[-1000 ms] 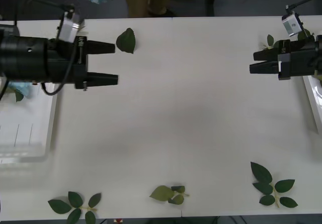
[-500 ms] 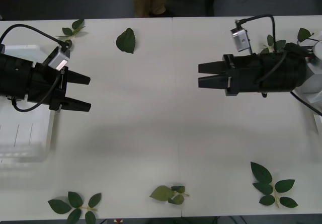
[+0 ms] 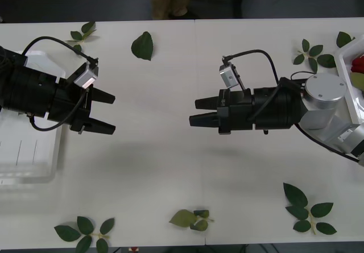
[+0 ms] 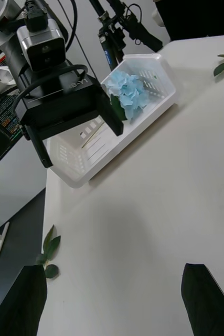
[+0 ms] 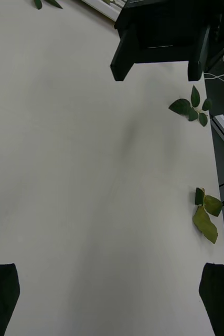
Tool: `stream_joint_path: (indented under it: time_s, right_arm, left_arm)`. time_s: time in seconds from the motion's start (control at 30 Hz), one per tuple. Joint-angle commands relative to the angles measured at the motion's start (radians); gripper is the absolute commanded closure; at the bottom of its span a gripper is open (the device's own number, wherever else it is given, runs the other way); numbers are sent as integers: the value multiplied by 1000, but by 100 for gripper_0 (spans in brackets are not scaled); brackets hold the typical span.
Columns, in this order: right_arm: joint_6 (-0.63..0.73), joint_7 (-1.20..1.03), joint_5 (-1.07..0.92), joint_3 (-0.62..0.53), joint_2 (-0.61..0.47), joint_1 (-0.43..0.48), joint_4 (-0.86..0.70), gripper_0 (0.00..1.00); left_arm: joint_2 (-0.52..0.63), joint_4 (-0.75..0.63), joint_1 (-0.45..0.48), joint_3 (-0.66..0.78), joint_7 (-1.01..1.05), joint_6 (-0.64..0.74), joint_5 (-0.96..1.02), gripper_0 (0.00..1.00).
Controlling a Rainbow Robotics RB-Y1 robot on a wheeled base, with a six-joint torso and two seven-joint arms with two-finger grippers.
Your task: Place the red flowers into the right box and the blue flowers into the left box. If a person shows an open palm, hand one flower to the person first, then continue sorting.
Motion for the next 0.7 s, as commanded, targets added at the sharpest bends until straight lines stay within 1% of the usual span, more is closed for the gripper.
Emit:
stream_joint_path:
  time_s: [0.03,0.27,0.7]
  right_arm:
    - [-29,26,23,-3,-28,5,-26,25]
    - [-51,26,-8,-4,-24,5,-26,25]
    - [-51,26,-8,-4,-24,5,-26,26]
  left_arm:
    - [-9,-11,12,-15,-37,-9,-5,0]
    - [-9,-11,12,-15,-37,-9,-5,0]
    - [-9,-11,12,-15,-37,-9,-5,0]
